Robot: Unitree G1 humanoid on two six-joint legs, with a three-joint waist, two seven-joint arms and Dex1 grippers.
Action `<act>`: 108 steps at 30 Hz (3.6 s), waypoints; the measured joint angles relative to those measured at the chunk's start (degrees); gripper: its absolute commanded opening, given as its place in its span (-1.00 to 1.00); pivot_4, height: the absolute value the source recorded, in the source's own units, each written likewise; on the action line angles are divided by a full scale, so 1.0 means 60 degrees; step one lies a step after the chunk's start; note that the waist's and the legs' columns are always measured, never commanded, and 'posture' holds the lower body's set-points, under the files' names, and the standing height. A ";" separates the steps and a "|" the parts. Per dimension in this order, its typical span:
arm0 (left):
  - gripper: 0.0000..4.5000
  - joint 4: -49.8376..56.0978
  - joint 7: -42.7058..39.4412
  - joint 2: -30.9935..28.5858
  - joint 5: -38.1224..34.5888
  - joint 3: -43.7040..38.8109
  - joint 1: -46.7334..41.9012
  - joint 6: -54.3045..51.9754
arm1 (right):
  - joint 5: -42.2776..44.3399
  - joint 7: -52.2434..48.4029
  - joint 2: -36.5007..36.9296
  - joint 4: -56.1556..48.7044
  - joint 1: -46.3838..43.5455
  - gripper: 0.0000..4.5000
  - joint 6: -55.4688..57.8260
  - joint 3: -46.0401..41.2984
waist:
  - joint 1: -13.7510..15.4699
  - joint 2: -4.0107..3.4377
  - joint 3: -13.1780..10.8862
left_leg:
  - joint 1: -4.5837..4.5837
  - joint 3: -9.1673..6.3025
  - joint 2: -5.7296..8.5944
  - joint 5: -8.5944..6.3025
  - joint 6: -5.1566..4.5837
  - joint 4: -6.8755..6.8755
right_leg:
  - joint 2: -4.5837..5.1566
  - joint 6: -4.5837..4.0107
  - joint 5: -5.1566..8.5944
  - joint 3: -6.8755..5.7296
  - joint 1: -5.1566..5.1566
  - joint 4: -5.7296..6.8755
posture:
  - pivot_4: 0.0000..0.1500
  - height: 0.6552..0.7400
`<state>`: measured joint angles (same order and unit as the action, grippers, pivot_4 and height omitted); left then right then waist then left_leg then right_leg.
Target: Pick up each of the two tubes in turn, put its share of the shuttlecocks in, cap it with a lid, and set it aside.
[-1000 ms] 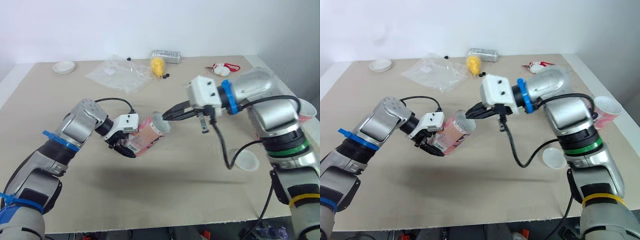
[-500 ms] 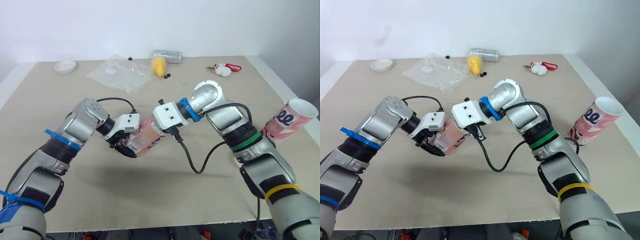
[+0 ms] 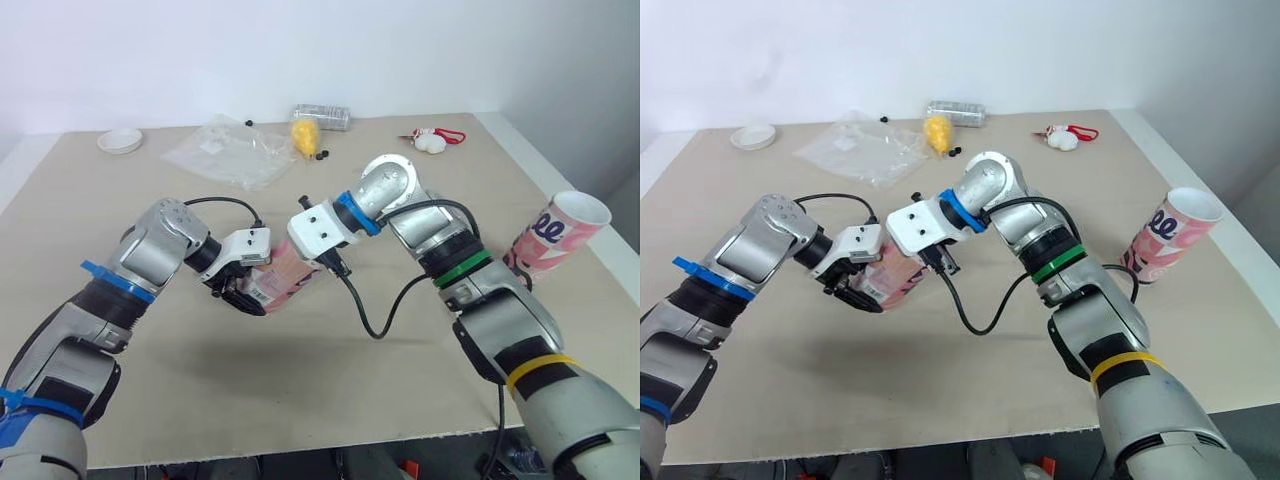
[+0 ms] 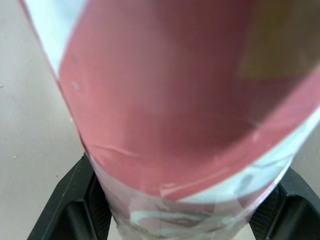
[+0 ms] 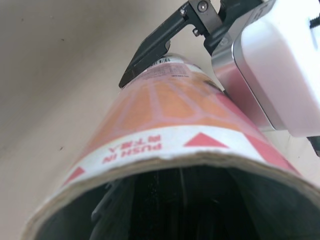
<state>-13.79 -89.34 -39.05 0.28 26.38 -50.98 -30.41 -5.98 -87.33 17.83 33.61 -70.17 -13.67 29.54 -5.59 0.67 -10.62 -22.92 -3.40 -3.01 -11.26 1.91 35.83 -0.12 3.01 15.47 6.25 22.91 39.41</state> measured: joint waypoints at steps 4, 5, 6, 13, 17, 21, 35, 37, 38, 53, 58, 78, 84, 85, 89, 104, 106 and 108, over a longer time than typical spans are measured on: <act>0.29 0.0001 0.0027 0.0006 0.0027 -0.0008 0.0023 -0.0001 | -0.0003 -0.0122 -0.0037 0.0073 0.0004 -0.99 0.0004 -0.0020 | -0.0021 0.0000 0.0005 | 0.0018 0.0001 0.0000 0.0002 0.0000 0.0000 | -0.0001 0.0002 -0.0001 0.0004 -0.0017 0.0003 | 1.00 1.00; 0.29 0.0006 0.0027 0.0007 0.0028 -0.0008 0.0026 -0.0001 | 0.0015 -0.0194 -0.0034 -0.0027 0.0061 -0.99 0.0180 -0.0070 | -0.0022 0.0000 0.0008 | 0.0018 0.0000 0.0000 0.0002 0.0000 0.0000 | -0.0001 0.0002 -0.0001 0.0004 -0.0017 0.0002 | 1.00 1.00; 0.29 0.0014 0.0023 0.0008 0.0027 -0.0020 0.0042 0.0000 | 0.0037 -0.0225 -0.0031 -0.0153 0.0130 -0.99 0.0357 -0.0118 | -0.0021 -0.0002 0.0011 | 0.0018 0.0001 0.0000 0.0002 0.0000 0.0000 | -0.0001 0.0003 0.0000 0.0005 -0.0018 0.0002 | 1.00 1.00; 0.29 0.0171 0.0049 0.0114 -0.0056 -0.0163 0.0138 0.0146 | 0.1334 -0.0397 0.0837 -0.1587 0.0658 -0.99 0.2397 -0.0253 | 0.0031 -0.0004 0.0005 | -0.0037 -0.0002 0.0014 0.0002 0.0001 0.0000 | 0.0019 0.0018 0.0010 -0.0001 0.0011 -0.0008 | 1.00 1.00; 0.29 0.0241 0.0113 0.0236 -0.0182 -0.0280 0.0259 0.0262 | 0.2822 -0.0420 0.2055 -0.3182 0.0827 -0.99 0.4063 -0.0859 | 0.0217 -0.0004 -0.0005 | -0.0094 -0.0003 0.0035 0.0002 0.0002 0.0006 | 0.0050 -0.0015 -0.0006 -0.0008 0.0053 -0.0015 | 1.00 1.00; 0.29 0.0246 0.0147 0.0239 -0.0213 -0.0297 0.0279 0.0263 | 0.3573 -0.0423 0.2767 -0.4200 0.0895 -0.99 0.5067 -0.1333 | 0.0227 -0.0003 -0.0006 | -0.0096 -0.0001 0.0036 -0.0002 -0.0001 -0.0002 | 0.0051 -0.0008 0.0000 -0.0008 0.0052 -0.0031 | 1.00 1.00; 0.29 0.0274 0.1581 0.1201 -0.0730 -0.1379 0.1389 0.0958 | 0.6206 0.2130 0.3622 -0.6605 0.3173 -0.99 0.8837 -0.4800 | 0.0432 -0.0001 -0.0007 | -0.0110 0.0004 0.0056 -0.0001 -0.0001 0.0042 | 0.0083 0.0065 0.0009 -0.0006 0.0037 -0.0042 | 1.00 1.00; 0.29 0.0398 0.2186 0.1696 -0.0958 -0.1620 0.1837 0.1175 | 0.6426 0.3078 0.3428 -0.6908 0.3559 -0.99 0.9188 -0.5360 | 0.0478 0.0001 -0.0008 | -0.0128 0.0003 0.0056 -0.0001 -0.0001 0.0062 | 0.0083 0.0073 0.0002 -0.0005 0.0044 -0.0044 | 1.00 1.00; 0.29 0.0506 0.2412 0.1862 -0.1020 -0.1712 0.2041 0.1267 | 0.6488 0.3405 0.3403 -0.6980 0.3732 -0.99 0.9277 -0.5525 | 0.0487 0.0001 -0.0008 | -0.0135 0.0002 0.0056 -0.0001 -0.0001 0.0067 | 0.0082 0.0076 -0.0002 -0.0006 0.0047 -0.0045 | 1.00 1.00; 0.29 0.0989 0.5795 0.4232 -0.1461 -0.2234 0.4525 0.3499 | 0.6298 0.5448 0.4149 -0.7605 0.6373 -0.99 0.9472 -0.6090 | 0.0492 0.0004 -0.0011 | -0.0166 0.0011 0.0058 0.0000 0.0000 0.0084 | 0.0076 0.0090 -0.0038 0.0010 0.0070 -0.0071 | 1.00 1.00; 0.29 0.0771 0.5915 0.4227 -0.1342 -0.2151 0.4482 0.3901 | 0.6155 0.5313 0.4845 -0.7570 0.6462 -0.71 0.9555 -0.5982 | 0.0489 0.0005 -0.0011 | -0.0165 0.0012 0.0059 0.0002 0.0003 0.0085 | 0.0076 0.0094 -0.0040 0.0012 0.0067 -0.0073 | 1.00 1.00; 0.29 0.0546 0.5569 0.4029 -0.1269 -0.1541 0.4199 0.4461 | 0.2750 0.0842 0.8198 -0.4476 0.6260 0.98 0.5439 -0.3024 | 0.0479 0.0000 -0.0011 | -0.0159 0.0029 0.0061 0.0002 0.0004 0.0085 | 0.0081 0.0106 -0.0039 0.0021 0.0066 -0.0092 | 1.00 1.00; 0.29 0.0622 0.5523 0.3991 -0.1278 -0.1526 0.4226 0.4401 | 0.1027 0.0148 0.8232 -0.2453 0.5119 0.98 0.3087 -0.2218 | 0.0477 -0.0002 -0.0012 | -0.0159 0.0032 0.0061 0.0002 0.0004 0.0077 | 0.0082 0.0104 -0.0036 0.0023 0.0068 -0.0099 | 1.00 1.00; 0.29 0.0633 0.5525 0.3995 -0.1279 -0.1524 0.4228 0.4375 | 0.0913 0.0105 0.8207 -0.2265 0.4981 0.98 0.2939 -0.2191 | 0.0478 -0.0003 -0.0012 | -0.0159 0.0032 0.0061 0.0002 0.0004 0.0077 | 0.0082 0.0104 -0.0036 0.0023 0.0068 -0.0099 | 1.00 1.00; 0.29 0.0728 0.5604 0.3999 -0.1280 -0.1500 0.4262 0.4271 | 0.0347 -0.0074 0.7932 -0.1388 0.4544 0.98 0.1982 -0.1940 | 0.0476 -0.0002 -0.0012 | -0.0157 0.0031 0.0061 0.0002 0.0004 0.0077 | 0.0083 0.0103 -0.0037 0.0023 0.0061 -0.0100 | 1.00 1.00; 0.29 0.0961 0.5681 0.3973 -0.1343 -0.1484 0.4420 0.3959 | -0.0774 -0.0216 0.7232 0.0638 0.4026 -0.53 -0.0107 -0.1575 | 0.0467 -0.0007 -0.0013 | -0.0086 0.0040 0.0061 0.0002 0.0005 0.0078 | 0.0084 0.0099 -0.0045 0.0033 -0.0001 -0.0098 | 1.00 1.00; 0.29 0.0961 0.5681 0.3973 -0.1343 -0.1482 0.4421 0.3956 | -0.0817 -0.0257 0.7210 0.0734 0.4006 -0.97 -0.0209 -0.1575 | 0.0466 -0.0007 -0.0013 | -0.0085 0.0040 0.0061 0.0002 0.0005 0.0079 | 0.0084 0.0099 -0.0045 0.0034 -0.0002 -0.0098 | 1.00 1.00; 0.29 0.0961 0.5688 0.3970 -0.1345 -0.1483 0.4421 0.3950 | -0.0822 -0.0286 0.7198 0.0736 0.3976 -0.97 -0.0270 -0.1575 | 0.0468 -0.0007 -0.0013 | -0.0082 0.0040 0.0061 0.0002 0.0005 0.0079 | 0.0084 0.0099 -0.0045 0.0036 -0.0005 -0.0098 | 1.00 1.00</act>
<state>-8.03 -55.21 -15.22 -7.79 17.49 -24.46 -6.71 -10.92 -89.05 61.02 38.02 -46.32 -15.29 20.09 -2.79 0.62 -10.70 -23.42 -3.16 -2.64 -11.25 1.94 36.30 0.39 3.60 15.20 6.46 22.88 38.82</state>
